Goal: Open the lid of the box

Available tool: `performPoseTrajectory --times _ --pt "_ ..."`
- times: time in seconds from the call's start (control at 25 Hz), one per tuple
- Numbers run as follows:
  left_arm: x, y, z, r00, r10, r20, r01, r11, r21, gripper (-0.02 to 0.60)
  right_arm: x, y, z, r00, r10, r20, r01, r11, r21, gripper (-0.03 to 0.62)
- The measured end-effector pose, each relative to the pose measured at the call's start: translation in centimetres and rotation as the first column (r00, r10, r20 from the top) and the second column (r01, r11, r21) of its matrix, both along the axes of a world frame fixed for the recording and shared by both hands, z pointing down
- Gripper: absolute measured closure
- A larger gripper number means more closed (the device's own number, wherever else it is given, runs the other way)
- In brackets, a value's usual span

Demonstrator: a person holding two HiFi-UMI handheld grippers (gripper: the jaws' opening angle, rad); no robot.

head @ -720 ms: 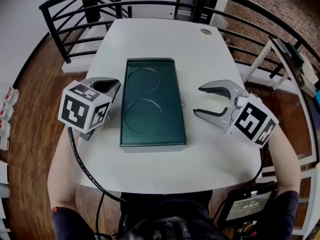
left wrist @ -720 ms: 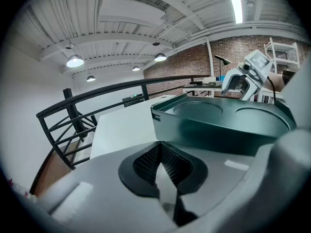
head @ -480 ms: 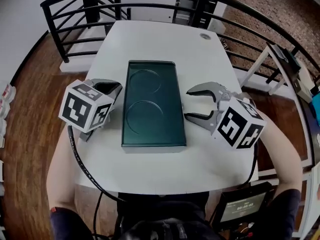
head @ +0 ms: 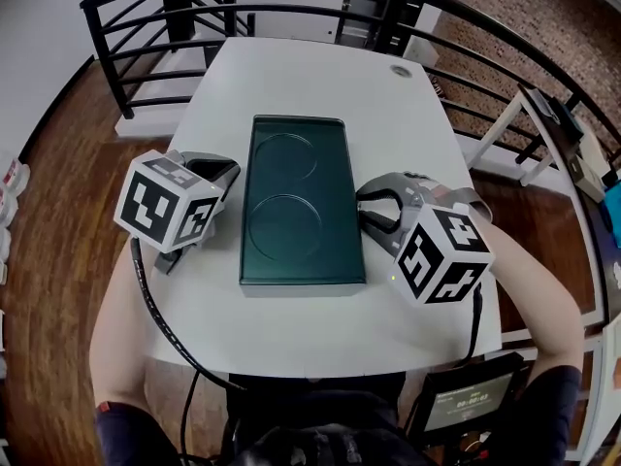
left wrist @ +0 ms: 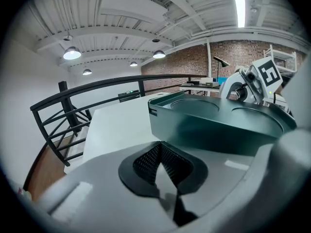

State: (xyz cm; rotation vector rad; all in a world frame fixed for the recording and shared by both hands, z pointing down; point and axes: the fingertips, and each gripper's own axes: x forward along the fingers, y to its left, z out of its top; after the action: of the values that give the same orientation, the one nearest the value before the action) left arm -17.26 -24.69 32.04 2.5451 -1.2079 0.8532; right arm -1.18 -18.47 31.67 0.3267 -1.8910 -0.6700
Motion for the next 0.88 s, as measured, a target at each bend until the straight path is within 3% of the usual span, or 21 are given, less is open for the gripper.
performPoseTrajectory --times 0.32,0.56,0.88 --pt "0.0 0.1 0.1 1.0 -0.001 -0.01 0.001 1.0 -0.005 0.565 1.6 -0.1 0.3 0.998 -0.013 -0.057 0.013 1.0 0.006 0.517" --pt "0.1 0.0 0.1 1.0 -0.003 -0.013 0.003 1.0 -0.006 0.565 6.1 -0.5 0.4 0.992 0.004 -0.126 -0.002 1.0 0.015 0.517" --pt "0.3 -0.2 0.4 1.0 -0.003 -0.011 0.003 1.0 -0.007 0.565 11.1 -1.3 1.2 0.991 0.061 -0.119 -0.062 0.998 -0.001 0.517"
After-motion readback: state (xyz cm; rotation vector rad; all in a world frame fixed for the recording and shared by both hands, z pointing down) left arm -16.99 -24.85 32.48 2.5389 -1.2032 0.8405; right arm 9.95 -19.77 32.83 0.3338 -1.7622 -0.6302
